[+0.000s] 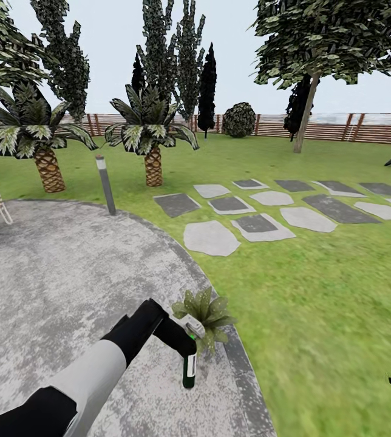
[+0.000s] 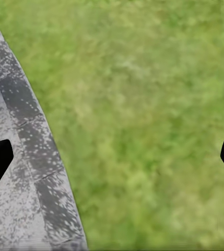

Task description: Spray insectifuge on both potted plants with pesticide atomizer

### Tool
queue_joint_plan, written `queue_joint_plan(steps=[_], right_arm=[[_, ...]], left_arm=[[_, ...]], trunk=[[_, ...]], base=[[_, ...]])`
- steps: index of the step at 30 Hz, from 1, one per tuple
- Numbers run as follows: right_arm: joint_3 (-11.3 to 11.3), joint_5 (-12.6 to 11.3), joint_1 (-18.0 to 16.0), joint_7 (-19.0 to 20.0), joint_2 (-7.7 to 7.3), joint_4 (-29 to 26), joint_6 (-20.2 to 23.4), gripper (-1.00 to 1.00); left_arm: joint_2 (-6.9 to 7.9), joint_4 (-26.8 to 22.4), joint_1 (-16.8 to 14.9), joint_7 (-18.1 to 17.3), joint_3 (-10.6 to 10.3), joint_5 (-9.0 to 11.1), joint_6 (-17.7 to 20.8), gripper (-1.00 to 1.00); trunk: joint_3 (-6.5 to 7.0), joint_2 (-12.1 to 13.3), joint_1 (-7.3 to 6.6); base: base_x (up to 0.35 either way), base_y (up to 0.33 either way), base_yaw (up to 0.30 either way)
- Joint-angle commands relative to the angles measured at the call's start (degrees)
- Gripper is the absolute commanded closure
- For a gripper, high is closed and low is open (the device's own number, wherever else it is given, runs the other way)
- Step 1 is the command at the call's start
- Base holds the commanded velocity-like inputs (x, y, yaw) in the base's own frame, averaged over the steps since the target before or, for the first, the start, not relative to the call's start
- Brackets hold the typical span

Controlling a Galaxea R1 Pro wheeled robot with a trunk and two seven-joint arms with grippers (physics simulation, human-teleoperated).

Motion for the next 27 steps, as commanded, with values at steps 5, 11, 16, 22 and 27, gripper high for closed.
queue_joint_plan(steps=[5,11,16,22,27], right_arm=[[18.83,0.34,-0.21,15.01,-4.50,-0.37,0.21,-1.00],[24.78,-3.30,-2.01,28.35,-5.36,-0.39,0.21,-1.00],[34.18,-12.57,-6.13,29.29,-4.65,-0.39,0.21,-1.00],[41.58,-13.28,-7.20,29.17,9.03,-0.39,0.21,-1.00],[41.95,-13.29,-7.28,29.20,12.61,-0.40,0.21,-1.00]], left_arm=[[5.04,-0.20,0.00,-0.97,0.02,-0.77,-13.83,1.00],[8.10,-0.33,-0.05,-1.01,-0.36,-1.05,-20.86,1.00],[10.78,-0.12,-0.03,-9.62,-1.38,-1.11,-33.37,1.00],[11.10,-0.11,-0.02,-13.83,-1.54,-3.63,-39.15,1.00],[12.86,1.44,0.00,-14.21,-1.55,-9.40,-48.23,1.00]], trunk=[[-0.06,-0.03,-0.01],[-0.06,-0.03,-0.01],[-0.06,-0.03,-0.01],[-0.06,-0.03,-0.01],[-0.06,-0.03,-0.01]], base=[[0.000,0.000,0.000],[0.000,0.000,0.000],[0.000,0.000,0.000],[0.000,0.000,0.000],[0.000,0.000,0.000]])
